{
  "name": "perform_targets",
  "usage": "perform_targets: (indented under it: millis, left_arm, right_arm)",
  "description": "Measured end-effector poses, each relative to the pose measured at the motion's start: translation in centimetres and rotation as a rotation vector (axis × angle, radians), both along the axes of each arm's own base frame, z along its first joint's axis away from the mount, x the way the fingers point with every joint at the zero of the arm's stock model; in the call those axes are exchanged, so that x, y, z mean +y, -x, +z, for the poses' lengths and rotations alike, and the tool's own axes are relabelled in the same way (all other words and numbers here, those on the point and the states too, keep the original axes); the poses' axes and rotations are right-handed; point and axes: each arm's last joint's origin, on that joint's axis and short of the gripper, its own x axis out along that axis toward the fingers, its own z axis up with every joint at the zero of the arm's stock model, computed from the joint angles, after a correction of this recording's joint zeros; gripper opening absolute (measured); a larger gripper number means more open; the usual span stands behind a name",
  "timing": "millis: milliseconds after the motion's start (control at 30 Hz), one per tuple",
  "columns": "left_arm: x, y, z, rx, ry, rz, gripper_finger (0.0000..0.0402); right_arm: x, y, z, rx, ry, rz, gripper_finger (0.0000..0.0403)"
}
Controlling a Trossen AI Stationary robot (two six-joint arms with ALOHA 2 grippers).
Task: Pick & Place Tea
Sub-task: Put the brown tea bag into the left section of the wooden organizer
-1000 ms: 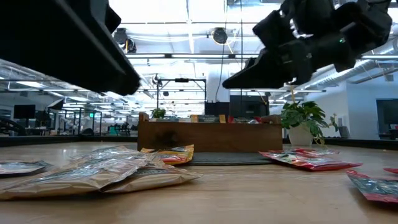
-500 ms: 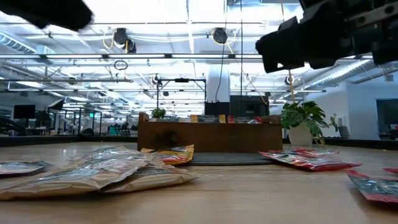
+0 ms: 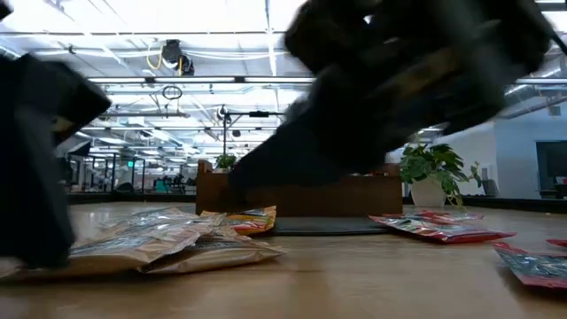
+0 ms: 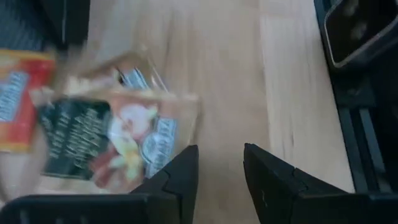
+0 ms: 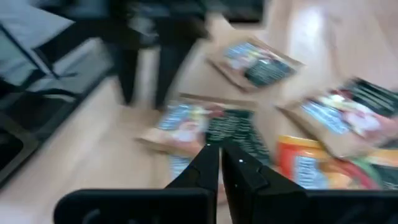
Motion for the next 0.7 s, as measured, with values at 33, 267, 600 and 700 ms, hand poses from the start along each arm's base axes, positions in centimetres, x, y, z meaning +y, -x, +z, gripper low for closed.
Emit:
perform_targets:
  millis: [33, 267, 600, 700]
  left_arm:
    - [0.0, 0.1, 0.4, -0.011, -0.006, -0.004, 0.0133]
    - [-0.4, 1.0, 0.3, 0.024, -0.004, -0.003, 0.0133]
    - [0.9, 0.4, -0.2, 0.039, -0.046, 0.095, 0.0133]
    - [1.2, 0.0, -0.7, 0.044, -0.058, 0.111, 0.0133]
  right_arm:
    - [-0.3, -0.3, 0.0, 0.022, -0.002, -0.014, 0.0016]
    - [-1.4, -1.1, -0.5, 0.093, -0.107, -0.022, 0.0058]
    - [-0.7, -0.7, -0.7, 0.137, -0.157, -0.031, 0.0114]
    - [-0.7, -0.5, -1.0, 0.190, -0.171, -0.051, 0.0122]
